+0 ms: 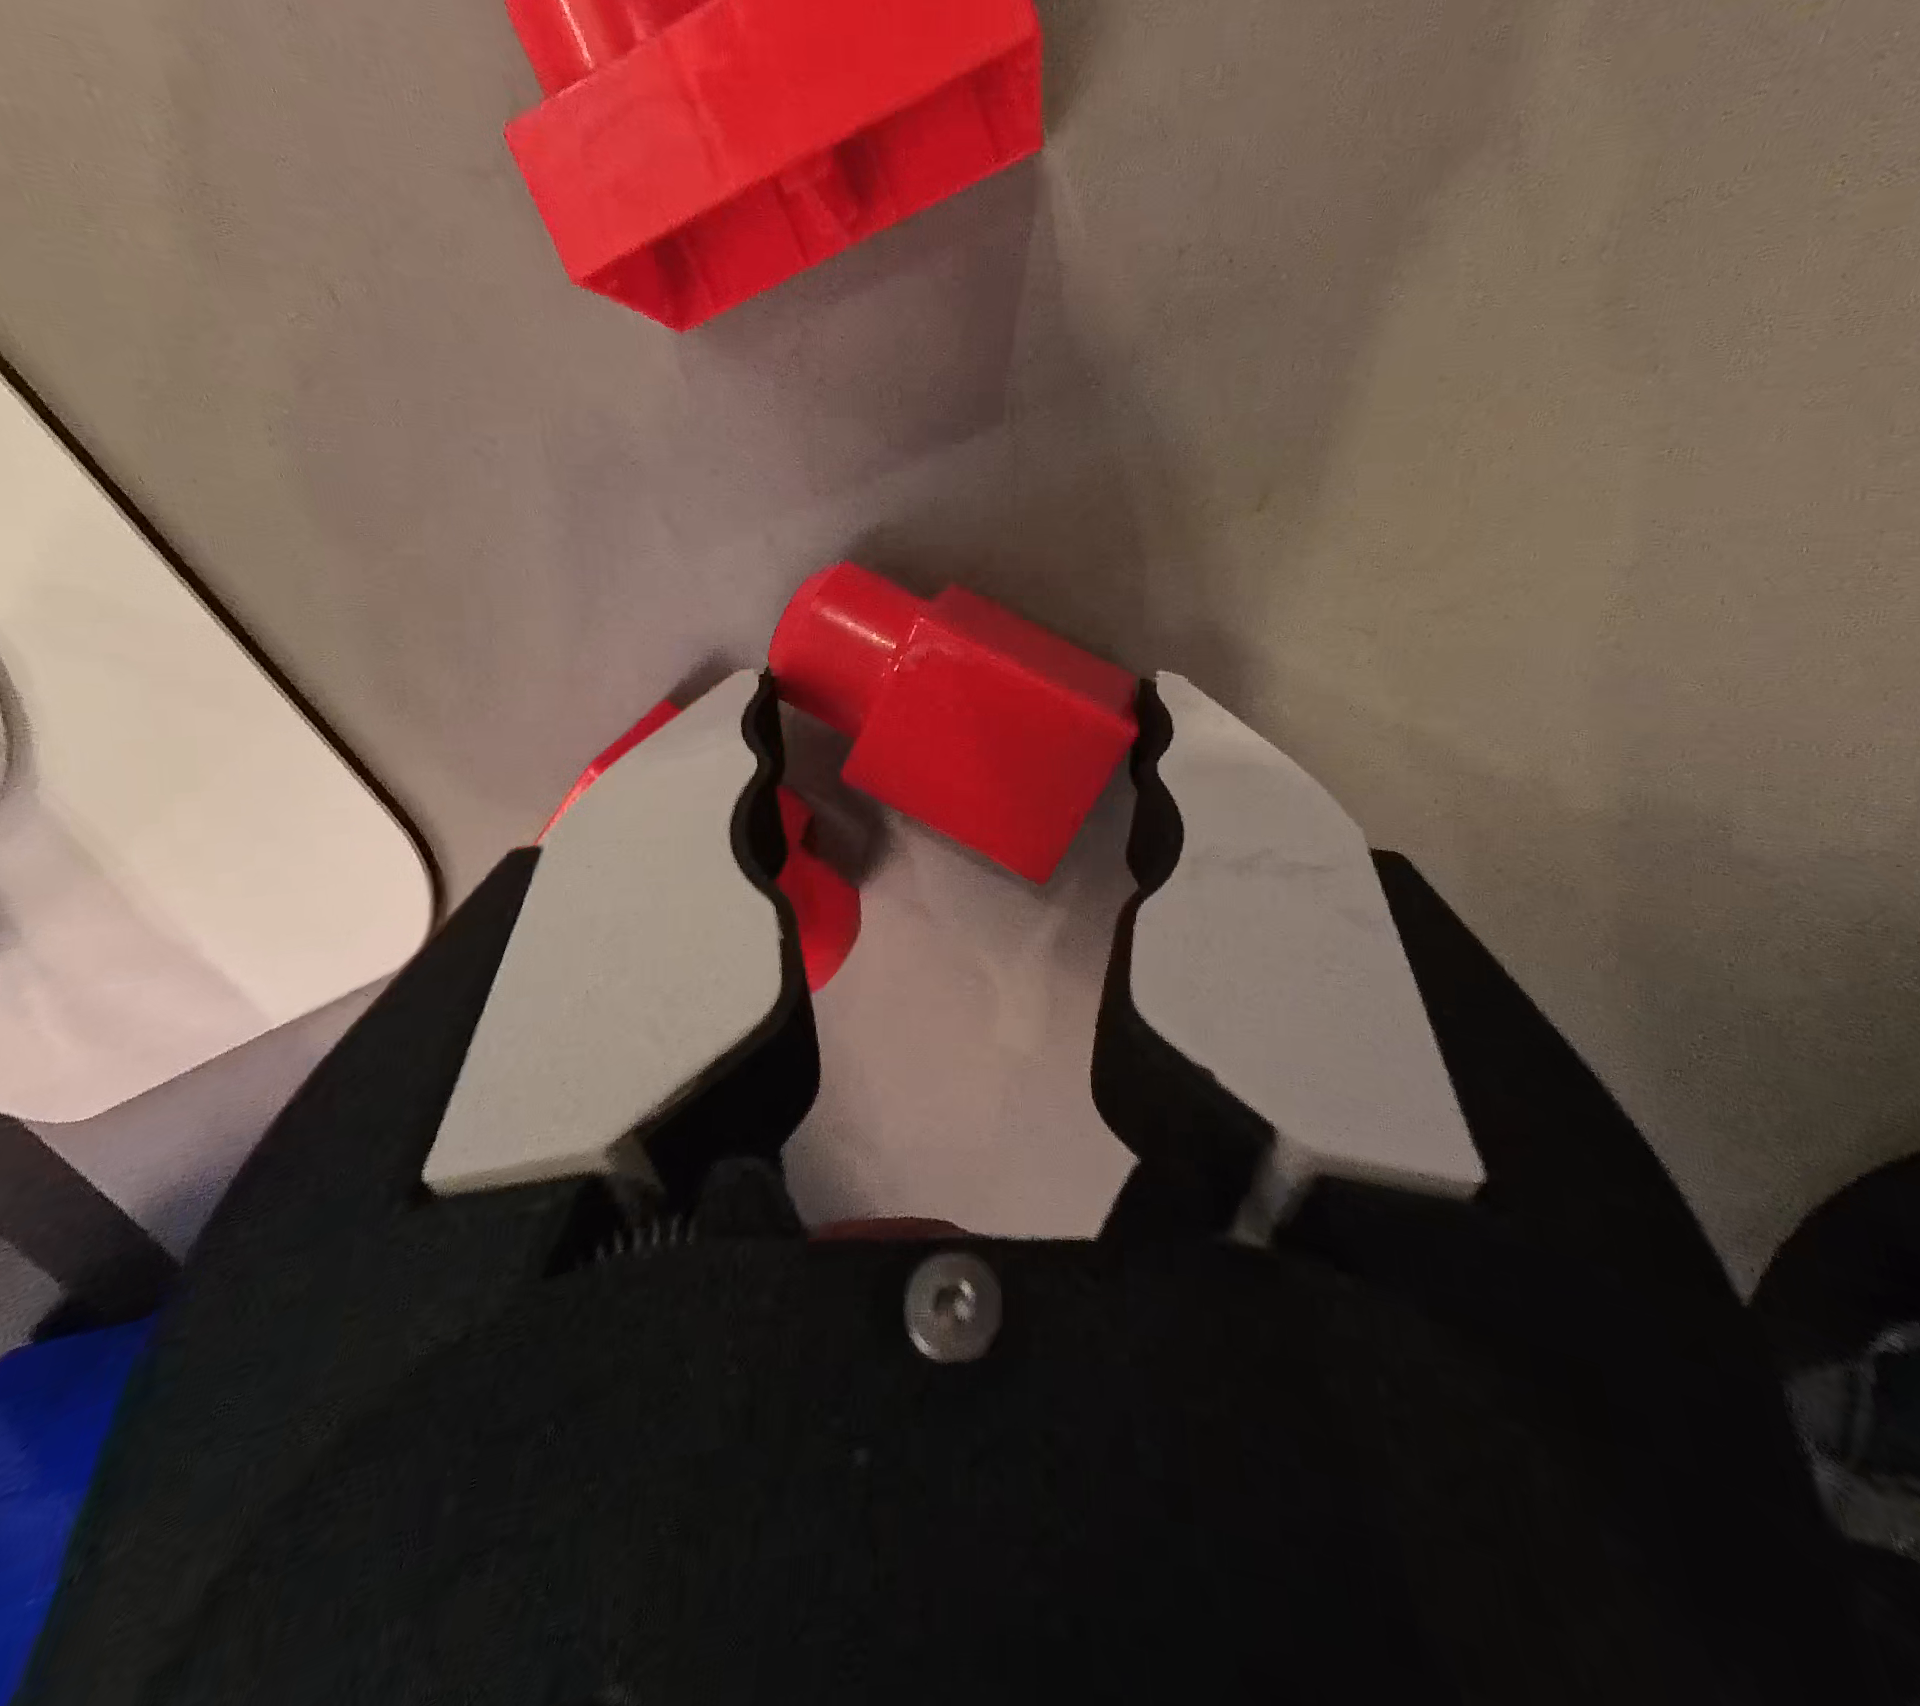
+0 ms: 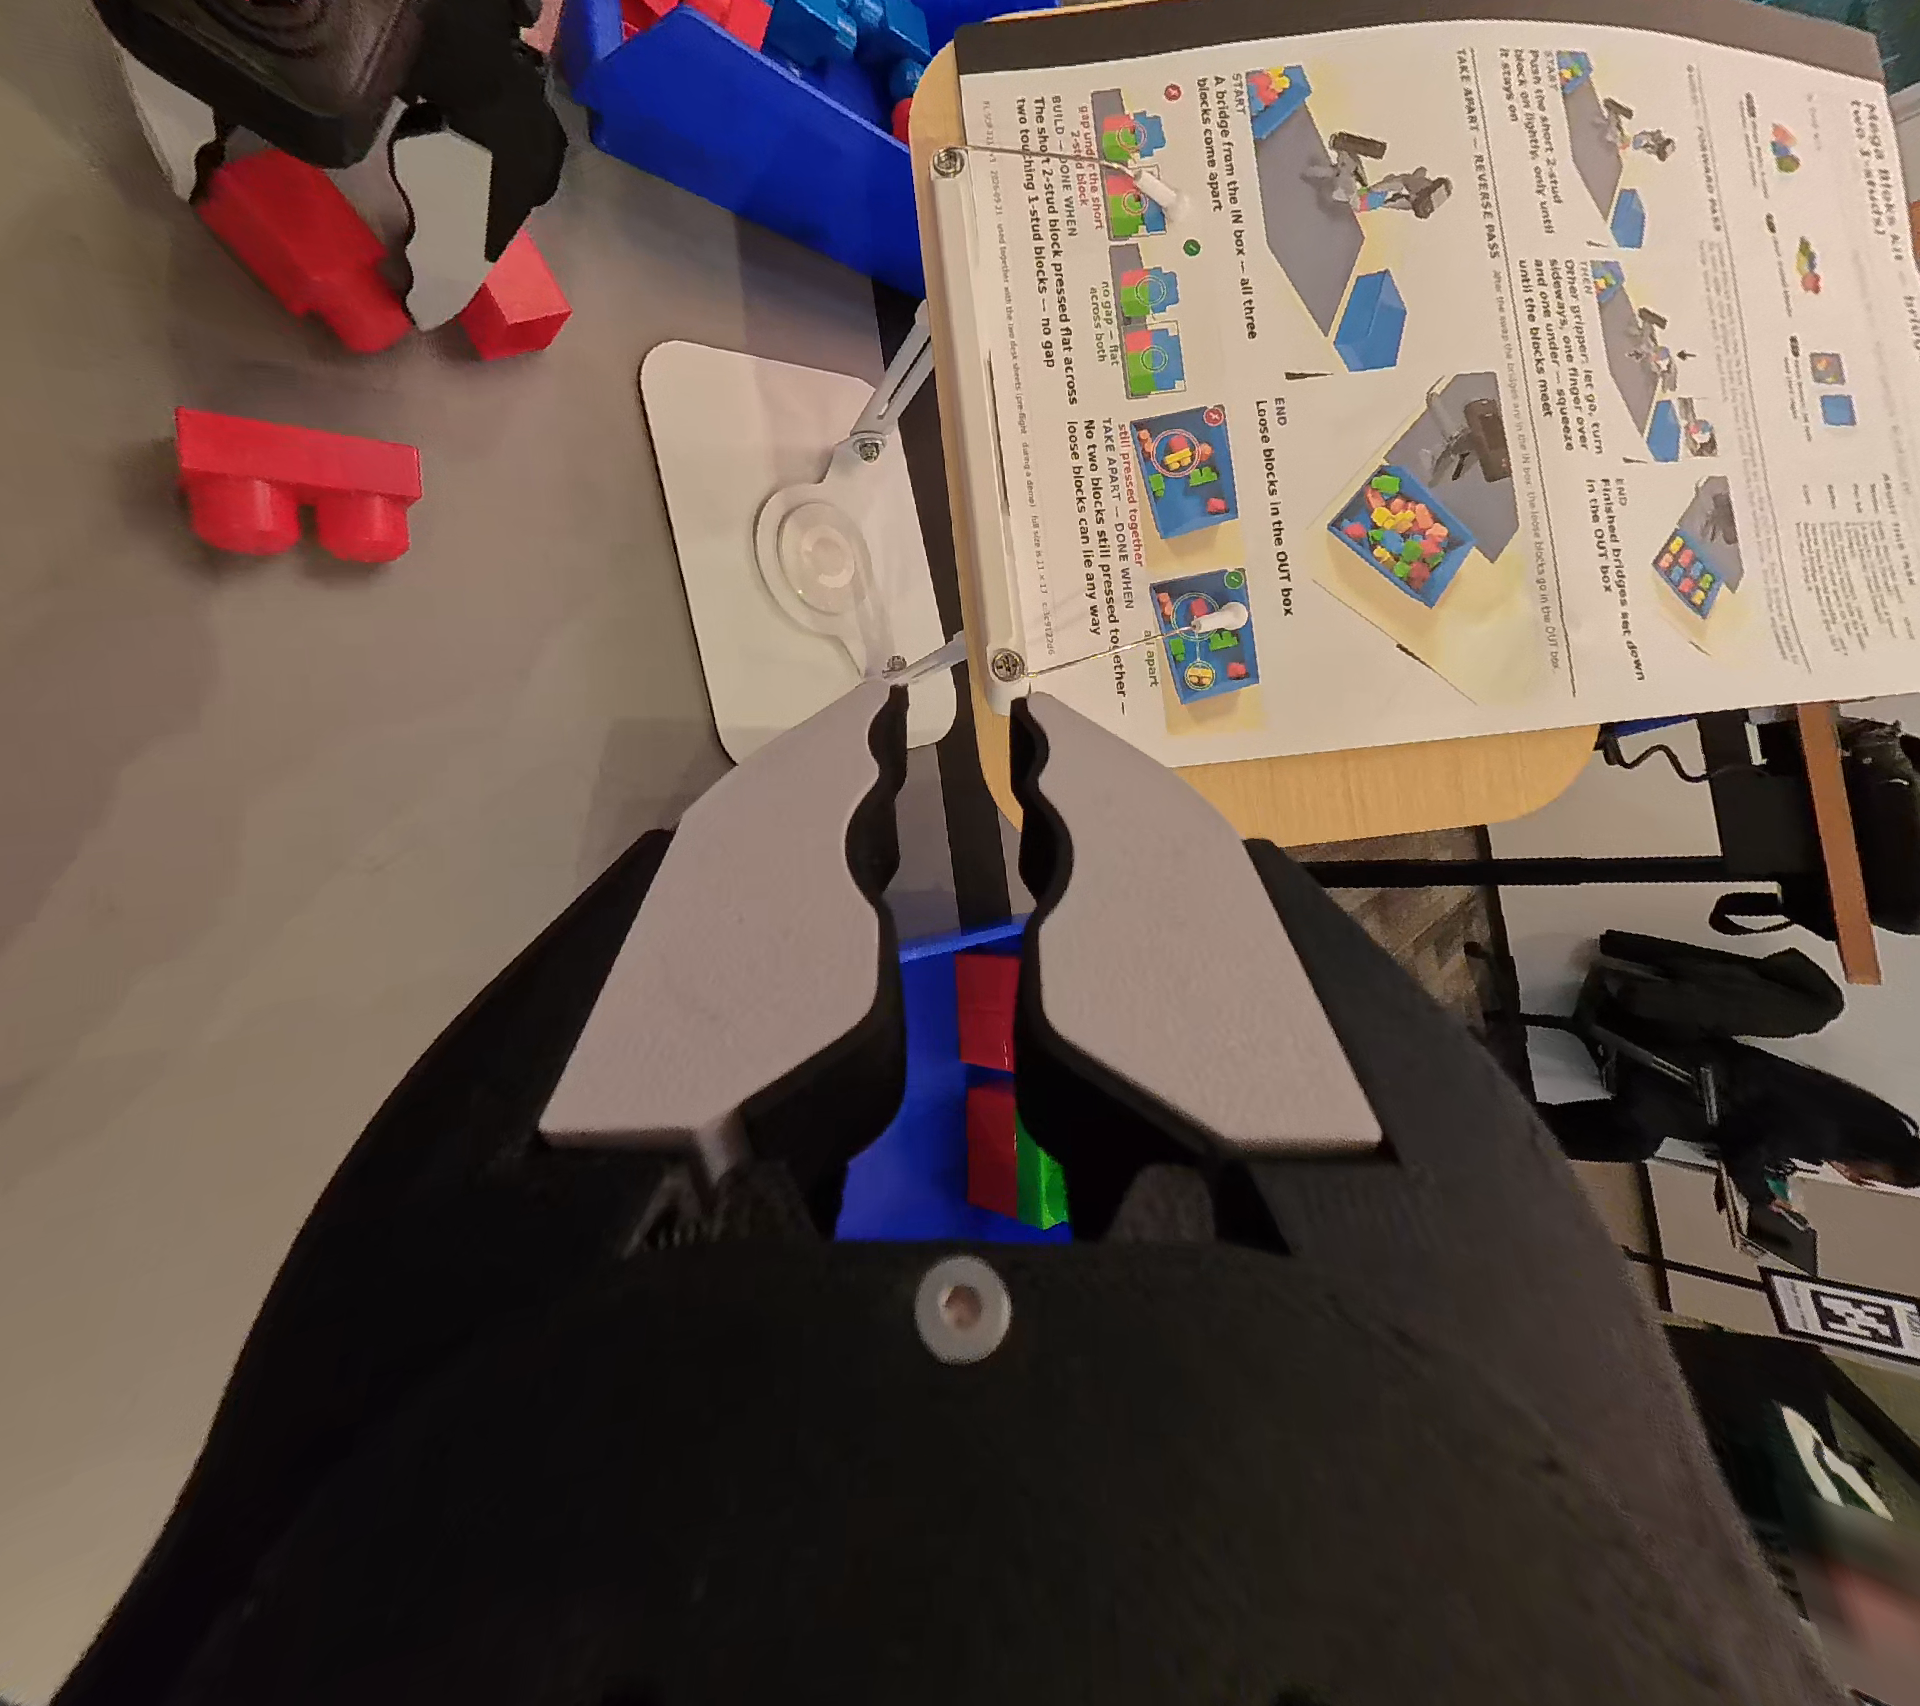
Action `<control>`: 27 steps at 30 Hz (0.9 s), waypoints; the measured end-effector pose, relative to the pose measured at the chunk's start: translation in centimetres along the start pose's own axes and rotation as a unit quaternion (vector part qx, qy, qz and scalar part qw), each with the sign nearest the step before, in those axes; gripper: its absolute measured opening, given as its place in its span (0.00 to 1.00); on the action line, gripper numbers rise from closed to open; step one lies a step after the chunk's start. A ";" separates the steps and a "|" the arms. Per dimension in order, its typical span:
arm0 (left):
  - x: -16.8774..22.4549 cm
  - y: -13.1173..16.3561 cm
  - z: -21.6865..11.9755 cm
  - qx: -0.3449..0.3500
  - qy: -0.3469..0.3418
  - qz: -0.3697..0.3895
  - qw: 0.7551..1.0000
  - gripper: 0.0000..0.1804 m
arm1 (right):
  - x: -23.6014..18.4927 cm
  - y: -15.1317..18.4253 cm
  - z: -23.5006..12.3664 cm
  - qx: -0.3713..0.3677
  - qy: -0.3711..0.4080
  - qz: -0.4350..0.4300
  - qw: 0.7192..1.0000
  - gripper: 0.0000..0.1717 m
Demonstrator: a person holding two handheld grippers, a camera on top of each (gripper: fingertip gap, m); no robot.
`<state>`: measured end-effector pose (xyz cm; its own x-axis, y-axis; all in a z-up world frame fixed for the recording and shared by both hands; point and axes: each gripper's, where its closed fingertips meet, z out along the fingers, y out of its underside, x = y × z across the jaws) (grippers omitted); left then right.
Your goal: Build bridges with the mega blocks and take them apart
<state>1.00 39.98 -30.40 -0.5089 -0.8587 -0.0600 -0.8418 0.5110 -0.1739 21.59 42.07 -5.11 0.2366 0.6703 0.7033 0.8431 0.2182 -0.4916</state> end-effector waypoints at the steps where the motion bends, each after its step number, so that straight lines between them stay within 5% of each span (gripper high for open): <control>1: 0.0 -0.4 0.0 0.007 -0.003 0.003 1.000 0.35 | 0.0 0.0 0.0 0.001 -0.001 0.000 1.000 0.11; 10: 2.2 1.6 -3.6 0.028 0.020 -0.048 0.998 0.35 | -2.7 -2.8 2.4 0.059 -0.084 -0.003 0.995 0.13; 19: 1.8 5.9 -6.5 0.007 -0.015 -0.120 0.993 0.35 | -12.4 -7.8 16.3 0.092 -0.281 0.061 0.953 0.23; 24: 1.4 6.3 -6.7 0.003 -0.029 -0.129 0.991 0.35 | -17.5 -7.0 22.8 0.046 -0.295 0.039 0.953 0.27; 27: 1.3 6.8 -5.9 -0.012 -0.021 -0.140 0.990 0.35 | -18.3 -5.8 24.6 0.019 -0.292 0.033 0.956 0.21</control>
<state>-6.43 42.59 -25.89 -0.2478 -0.9673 -0.0535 -0.9530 0.2533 -0.1664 0.42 45.98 -27.79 -0.0297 0.9627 0.2688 0.8151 0.1790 -0.5509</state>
